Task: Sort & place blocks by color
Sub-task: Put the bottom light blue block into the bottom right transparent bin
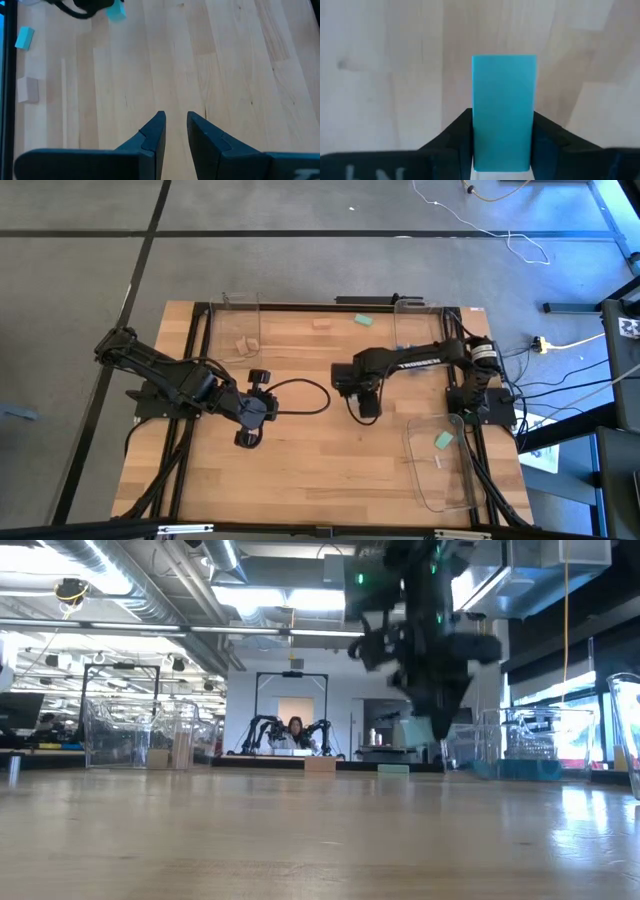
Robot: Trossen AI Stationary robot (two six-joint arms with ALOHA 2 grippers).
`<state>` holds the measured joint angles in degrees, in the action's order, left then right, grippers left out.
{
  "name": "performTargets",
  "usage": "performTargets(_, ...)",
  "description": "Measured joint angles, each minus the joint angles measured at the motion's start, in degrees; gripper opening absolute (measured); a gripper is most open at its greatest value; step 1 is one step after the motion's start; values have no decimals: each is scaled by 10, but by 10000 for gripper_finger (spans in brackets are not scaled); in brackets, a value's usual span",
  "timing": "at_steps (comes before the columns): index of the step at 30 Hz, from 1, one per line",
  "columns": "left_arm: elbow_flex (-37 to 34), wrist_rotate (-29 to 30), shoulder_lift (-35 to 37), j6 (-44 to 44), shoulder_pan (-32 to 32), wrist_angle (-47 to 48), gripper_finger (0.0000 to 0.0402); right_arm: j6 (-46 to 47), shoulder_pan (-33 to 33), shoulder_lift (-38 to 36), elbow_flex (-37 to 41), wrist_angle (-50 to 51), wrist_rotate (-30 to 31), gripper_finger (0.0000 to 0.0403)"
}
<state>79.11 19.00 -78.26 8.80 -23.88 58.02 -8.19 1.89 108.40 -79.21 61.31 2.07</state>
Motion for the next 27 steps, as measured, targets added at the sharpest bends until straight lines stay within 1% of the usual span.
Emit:
performTargets(3, 0, 0, 0, 0, 0, 2, 72, 12, -22, -1, -32, 74, 35, 132)
performTargets(7, 0, 0, 0, 0, 0, 6, 72, 57, -49, -2, -64, 172, 87, 132)
performTargets(13, 0, 0, 0, -4, 0, 6, 72, 147, -85, -32, -67, 290, 109, 132)
performTargets(15, 0, 0, 0, -4, 0, 6, 72, 173, -100, -51, -64, 285, 107, 132)
performTargets(17, 0, 0, 0, -4, 0, 6, 72, 191, -117, -79, -62, 288, 85, 132)
performTargets(21, 0, 1, 0, -4, 1, 6, 72, 267, -156, -132, -48, 284, 67, 132)
performTargets(24, 0, 7, 0, -4, 1, 5, 72, 351, -196, -185, -28, 288, 56, 132)
performTargets(27, 0, 15, 0, -4, 1, 5, 72, 459, -244, -230, 1, 286, 35, 132)
